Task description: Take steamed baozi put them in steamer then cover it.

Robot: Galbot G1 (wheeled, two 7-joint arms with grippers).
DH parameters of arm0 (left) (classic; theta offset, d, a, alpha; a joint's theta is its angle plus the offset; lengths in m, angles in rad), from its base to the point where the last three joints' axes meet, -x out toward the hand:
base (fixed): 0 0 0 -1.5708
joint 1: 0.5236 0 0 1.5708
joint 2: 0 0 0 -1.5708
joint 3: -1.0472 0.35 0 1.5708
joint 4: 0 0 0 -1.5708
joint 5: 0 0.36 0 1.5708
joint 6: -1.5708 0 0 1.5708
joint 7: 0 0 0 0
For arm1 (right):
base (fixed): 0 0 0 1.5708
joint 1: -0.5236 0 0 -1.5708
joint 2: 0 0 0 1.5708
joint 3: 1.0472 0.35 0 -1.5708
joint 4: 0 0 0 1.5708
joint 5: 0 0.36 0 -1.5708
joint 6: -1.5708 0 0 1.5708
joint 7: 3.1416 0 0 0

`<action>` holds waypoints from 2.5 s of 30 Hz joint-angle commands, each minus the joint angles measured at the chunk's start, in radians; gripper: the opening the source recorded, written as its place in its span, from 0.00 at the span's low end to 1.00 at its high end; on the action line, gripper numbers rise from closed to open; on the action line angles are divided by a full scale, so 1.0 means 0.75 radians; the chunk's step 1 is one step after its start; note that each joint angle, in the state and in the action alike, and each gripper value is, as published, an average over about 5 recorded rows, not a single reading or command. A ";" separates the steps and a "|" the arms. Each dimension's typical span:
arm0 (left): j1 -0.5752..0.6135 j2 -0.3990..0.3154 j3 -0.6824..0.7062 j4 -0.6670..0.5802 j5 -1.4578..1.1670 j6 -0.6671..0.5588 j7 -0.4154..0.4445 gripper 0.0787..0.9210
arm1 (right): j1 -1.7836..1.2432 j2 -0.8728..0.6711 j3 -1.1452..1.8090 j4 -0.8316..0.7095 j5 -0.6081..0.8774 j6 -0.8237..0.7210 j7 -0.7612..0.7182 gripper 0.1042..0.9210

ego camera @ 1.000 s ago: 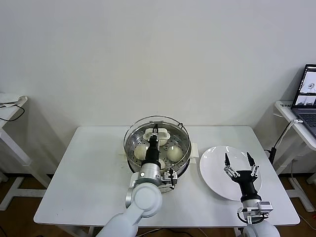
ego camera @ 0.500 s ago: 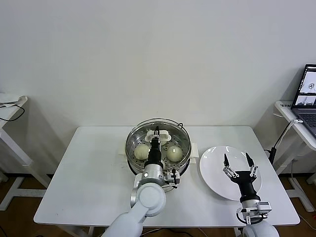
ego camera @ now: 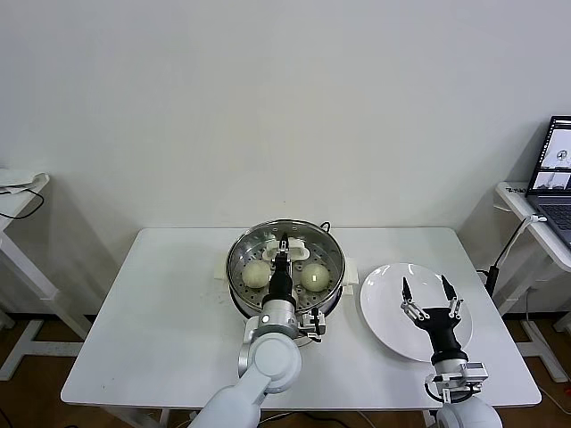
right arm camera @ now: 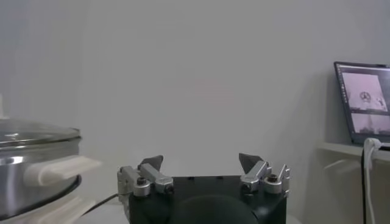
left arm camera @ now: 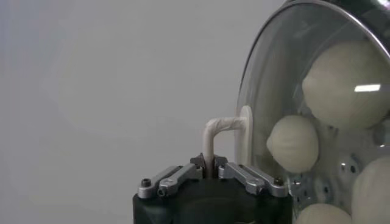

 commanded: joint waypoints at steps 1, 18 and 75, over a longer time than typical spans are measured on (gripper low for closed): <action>0.002 -0.004 0.004 -0.007 -0.001 0.002 -0.006 0.13 | 0.003 -0.003 -0.002 -0.007 -0.002 -0.002 -0.002 0.88; 0.013 -0.011 -0.010 0.024 0.054 -0.041 -0.010 0.13 | 0.002 -0.005 -0.004 -0.004 -0.006 -0.001 -0.008 0.88; 0.855 0.065 -1.005 -0.536 -1.772 -0.949 -0.299 0.88 | -0.027 -0.040 0.015 0.275 0.101 -0.249 -0.035 0.88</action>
